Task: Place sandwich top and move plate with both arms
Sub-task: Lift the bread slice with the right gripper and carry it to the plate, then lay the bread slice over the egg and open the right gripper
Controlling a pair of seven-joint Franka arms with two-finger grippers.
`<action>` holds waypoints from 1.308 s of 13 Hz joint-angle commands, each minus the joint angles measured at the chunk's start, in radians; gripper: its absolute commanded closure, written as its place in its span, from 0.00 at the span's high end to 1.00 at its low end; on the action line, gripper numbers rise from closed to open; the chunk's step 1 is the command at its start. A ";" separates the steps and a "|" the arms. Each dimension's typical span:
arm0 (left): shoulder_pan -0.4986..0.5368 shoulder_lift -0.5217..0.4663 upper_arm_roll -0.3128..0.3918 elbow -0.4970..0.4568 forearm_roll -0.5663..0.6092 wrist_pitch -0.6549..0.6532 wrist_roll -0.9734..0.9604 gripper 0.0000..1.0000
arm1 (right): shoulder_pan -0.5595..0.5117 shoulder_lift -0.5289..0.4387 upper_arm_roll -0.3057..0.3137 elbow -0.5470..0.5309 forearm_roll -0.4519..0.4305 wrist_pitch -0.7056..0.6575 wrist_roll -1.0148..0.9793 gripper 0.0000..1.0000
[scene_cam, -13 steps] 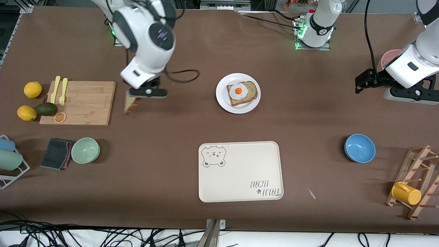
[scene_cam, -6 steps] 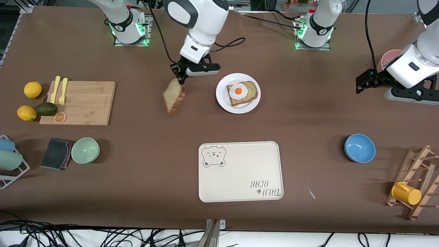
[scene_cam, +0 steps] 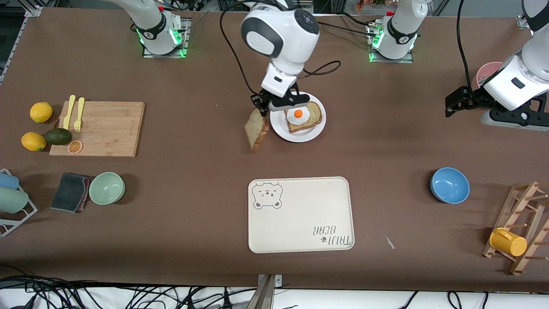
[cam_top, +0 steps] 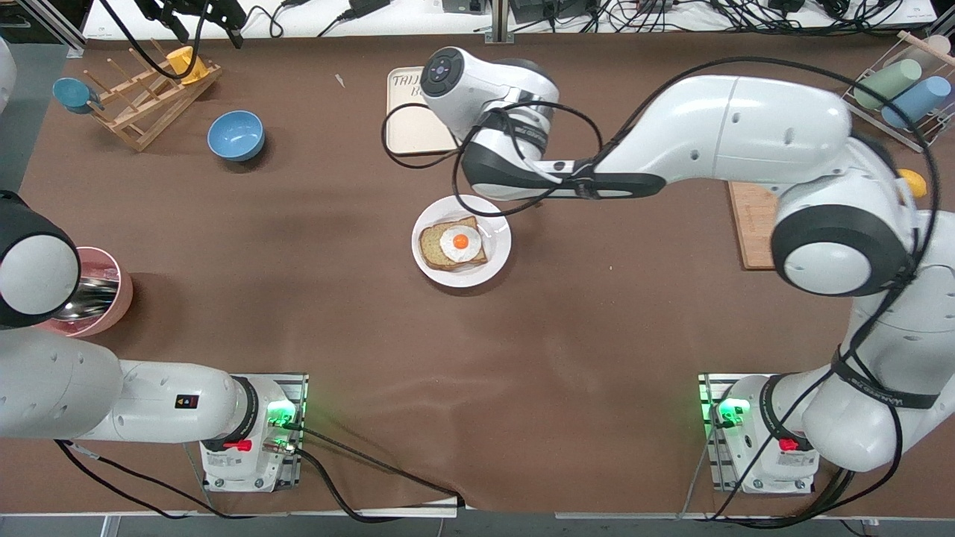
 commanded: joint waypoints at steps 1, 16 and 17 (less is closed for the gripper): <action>0.003 0.013 0.001 0.032 -0.012 -0.024 0.015 1.00 | 0.078 0.115 -0.002 0.167 -0.016 -0.003 0.130 0.00; 0.003 0.013 0.001 0.032 -0.012 -0.024 0.015 1.00 | 0.167 0.125 0.017 0.222 0.104 -0.154 0.206 0.00; 0.003 0.013 0.001 0.032 -0.012 -0.024 0.015 1.00 | 0.170 0.125 0.018 0.237 0.110 -0.144 0.205 0.00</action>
